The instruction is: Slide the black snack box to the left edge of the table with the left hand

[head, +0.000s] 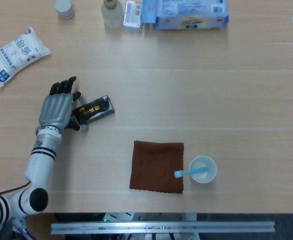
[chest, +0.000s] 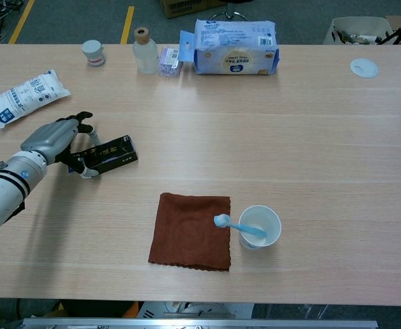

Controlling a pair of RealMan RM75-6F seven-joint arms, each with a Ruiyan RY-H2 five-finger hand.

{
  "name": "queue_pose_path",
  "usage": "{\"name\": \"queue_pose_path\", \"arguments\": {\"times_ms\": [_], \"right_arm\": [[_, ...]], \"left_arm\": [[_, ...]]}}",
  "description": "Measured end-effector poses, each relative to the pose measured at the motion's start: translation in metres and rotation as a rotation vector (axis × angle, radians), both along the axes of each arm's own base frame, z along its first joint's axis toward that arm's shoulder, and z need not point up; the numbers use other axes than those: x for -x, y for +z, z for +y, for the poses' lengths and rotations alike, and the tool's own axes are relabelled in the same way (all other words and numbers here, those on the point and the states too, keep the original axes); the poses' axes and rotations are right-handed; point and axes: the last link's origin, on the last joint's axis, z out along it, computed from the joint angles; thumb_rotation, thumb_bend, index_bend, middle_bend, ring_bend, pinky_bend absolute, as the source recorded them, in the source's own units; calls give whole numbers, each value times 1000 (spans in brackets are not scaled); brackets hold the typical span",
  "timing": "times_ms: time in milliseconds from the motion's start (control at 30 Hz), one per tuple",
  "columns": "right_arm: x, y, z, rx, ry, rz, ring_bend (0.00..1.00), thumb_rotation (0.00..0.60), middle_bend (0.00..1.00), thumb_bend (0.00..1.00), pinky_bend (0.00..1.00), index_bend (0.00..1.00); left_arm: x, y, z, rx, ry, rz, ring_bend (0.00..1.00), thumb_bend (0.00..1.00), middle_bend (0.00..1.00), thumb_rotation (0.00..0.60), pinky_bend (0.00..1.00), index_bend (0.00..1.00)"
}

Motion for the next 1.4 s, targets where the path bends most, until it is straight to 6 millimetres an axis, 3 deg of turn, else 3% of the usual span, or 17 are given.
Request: {"name": "queue_pose_path", "arguments": {"times_ms": [333, 900, 1133, 1400], "right_arm": [[1, 0, 1, 1, -4, -3, 135, 600, 150, 207, 366, 144], [-2, -4, -1, -9, 1, -2, 134, 600, 150, 207, 367, 144], [-4, -6, -3, -14, 6, -1, 135, 600, 150, 207, 367, 144], [-2, -4, -1, -8, 2, -6, 135, 600, 150, 207, 366, 144]], "left_arm": [[15, 15, -9, -13, 11, 36, 0, 76, 0, 600, 19, 428], [49, 58, -33, -60, 58, 80, 0, 76, 0, 600, 19, 422], [35, 59, -27, -72, 13, 46, 0, 76, 0, 600, 19, 316], [20, 41, -19, -30, -9, 30, 0, 76, 0, 600, 19, 279]]}}
